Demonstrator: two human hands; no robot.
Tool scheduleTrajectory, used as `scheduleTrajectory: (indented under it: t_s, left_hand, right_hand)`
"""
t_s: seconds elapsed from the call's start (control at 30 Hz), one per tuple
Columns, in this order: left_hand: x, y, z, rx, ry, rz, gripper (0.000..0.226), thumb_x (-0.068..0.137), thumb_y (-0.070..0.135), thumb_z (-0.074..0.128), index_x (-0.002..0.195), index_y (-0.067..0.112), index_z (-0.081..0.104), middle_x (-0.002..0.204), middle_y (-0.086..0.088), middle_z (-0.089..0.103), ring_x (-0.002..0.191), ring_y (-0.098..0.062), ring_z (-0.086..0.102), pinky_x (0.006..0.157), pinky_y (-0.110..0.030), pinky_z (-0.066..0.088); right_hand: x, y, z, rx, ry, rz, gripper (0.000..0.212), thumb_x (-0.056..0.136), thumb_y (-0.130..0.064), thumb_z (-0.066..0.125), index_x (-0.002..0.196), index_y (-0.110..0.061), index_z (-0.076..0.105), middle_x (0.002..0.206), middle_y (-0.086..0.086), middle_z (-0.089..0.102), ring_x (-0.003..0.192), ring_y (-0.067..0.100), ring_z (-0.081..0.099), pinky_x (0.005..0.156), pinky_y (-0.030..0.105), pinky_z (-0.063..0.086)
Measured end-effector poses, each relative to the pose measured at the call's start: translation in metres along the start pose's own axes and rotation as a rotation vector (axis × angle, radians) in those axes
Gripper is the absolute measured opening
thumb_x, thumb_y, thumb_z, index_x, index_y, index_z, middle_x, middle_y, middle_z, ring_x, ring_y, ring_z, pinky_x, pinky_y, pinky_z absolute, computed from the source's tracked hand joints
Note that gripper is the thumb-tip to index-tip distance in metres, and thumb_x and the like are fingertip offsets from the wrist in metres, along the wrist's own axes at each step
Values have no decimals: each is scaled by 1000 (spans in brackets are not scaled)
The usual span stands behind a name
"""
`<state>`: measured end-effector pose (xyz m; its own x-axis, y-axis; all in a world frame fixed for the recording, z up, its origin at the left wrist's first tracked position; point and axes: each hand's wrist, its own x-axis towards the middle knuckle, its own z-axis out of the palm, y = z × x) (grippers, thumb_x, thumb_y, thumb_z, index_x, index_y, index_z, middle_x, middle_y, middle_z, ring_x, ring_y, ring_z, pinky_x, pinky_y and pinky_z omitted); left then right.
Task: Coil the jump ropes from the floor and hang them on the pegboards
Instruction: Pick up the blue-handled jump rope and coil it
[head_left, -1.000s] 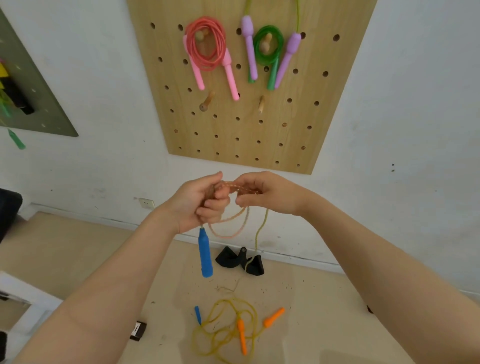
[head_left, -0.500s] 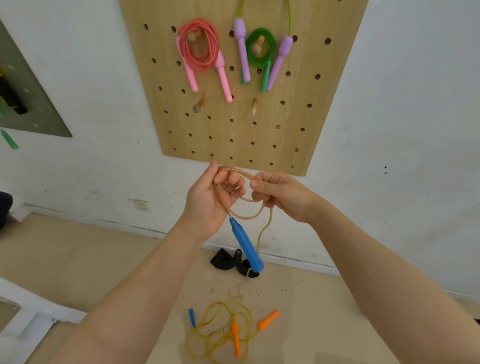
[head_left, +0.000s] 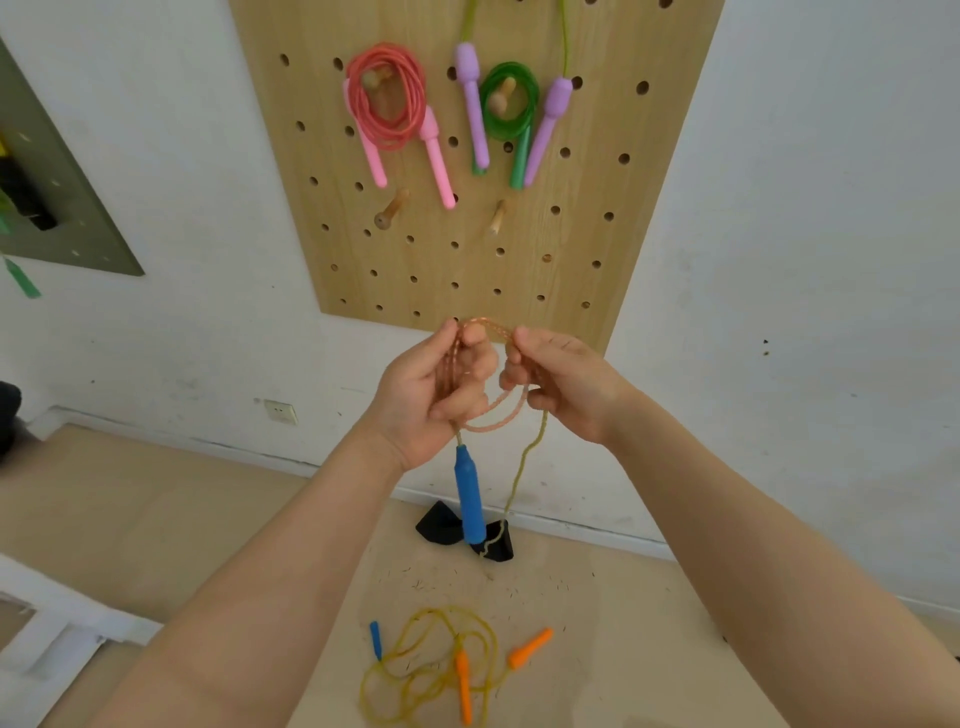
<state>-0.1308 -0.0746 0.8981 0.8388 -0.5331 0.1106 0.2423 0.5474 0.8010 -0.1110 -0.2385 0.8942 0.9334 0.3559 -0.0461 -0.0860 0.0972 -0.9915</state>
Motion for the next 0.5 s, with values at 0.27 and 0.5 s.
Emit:
scheduleTrajectory:
  t_s: [0.27, 0.5]
  left_hand:
    - [4, 24, -18, -375, 372, 304, 37, 100, 35, 24, 71, 19, 41, 80, 0, 72, 25, -2, 26, 28, -12, 19]
    - [16, 17, -37, 106, 544, 123, 35, 103, 34, 20, 90, 10, 41, 84, -16, 73, 63, -25, 70, 51, -25, 55]
  right_hand:
    - [-6, 41, -31, -425, -12, 159, 24, 99, -18, 42, 84, -14, 61, 64, -4, 50, 65, 11, 50, 87, 30, 44]
    - [17, 36, 10, -1168, -219, 191, 29, 98, -23, 42, 108, -13, 68, 106, 1, 66, 95, 17, 56, 82, 23, 37]
